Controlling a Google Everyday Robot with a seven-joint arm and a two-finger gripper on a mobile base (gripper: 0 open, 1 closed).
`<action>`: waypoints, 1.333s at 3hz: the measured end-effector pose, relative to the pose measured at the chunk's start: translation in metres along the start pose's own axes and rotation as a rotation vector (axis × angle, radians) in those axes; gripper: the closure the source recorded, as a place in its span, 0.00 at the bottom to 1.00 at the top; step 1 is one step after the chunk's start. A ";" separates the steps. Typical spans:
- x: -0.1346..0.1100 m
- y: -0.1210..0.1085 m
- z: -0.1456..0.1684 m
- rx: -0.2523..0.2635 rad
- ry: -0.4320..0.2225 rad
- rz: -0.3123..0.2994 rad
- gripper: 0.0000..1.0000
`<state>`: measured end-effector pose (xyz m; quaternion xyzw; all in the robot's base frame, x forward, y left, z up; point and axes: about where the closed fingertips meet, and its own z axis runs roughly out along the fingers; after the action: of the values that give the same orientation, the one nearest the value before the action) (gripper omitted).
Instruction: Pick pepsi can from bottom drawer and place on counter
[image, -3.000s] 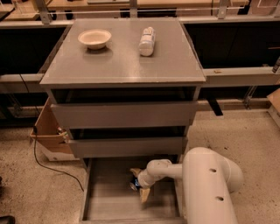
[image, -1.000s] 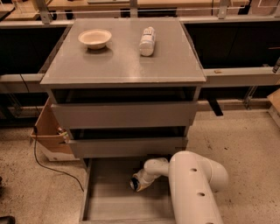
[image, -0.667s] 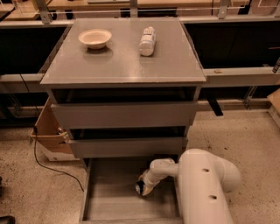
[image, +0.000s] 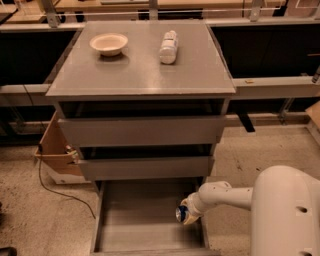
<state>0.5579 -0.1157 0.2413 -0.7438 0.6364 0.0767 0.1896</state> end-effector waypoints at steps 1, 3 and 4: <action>0.012 0.030 -0.093 0.034 0.032 0.061 1.00; 0.013 0.028 -0.167 0.080 0.076 0.068 1.00; 0.011 0.023 -0.175 0.093 0.088 0.058 1.00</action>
Offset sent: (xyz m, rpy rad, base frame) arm -0.0655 -0.1080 0.2044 -0.0757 -0.0739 -0.1445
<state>0.5155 -0.1948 0.3931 -0.7178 0.6684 0.0198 0.1938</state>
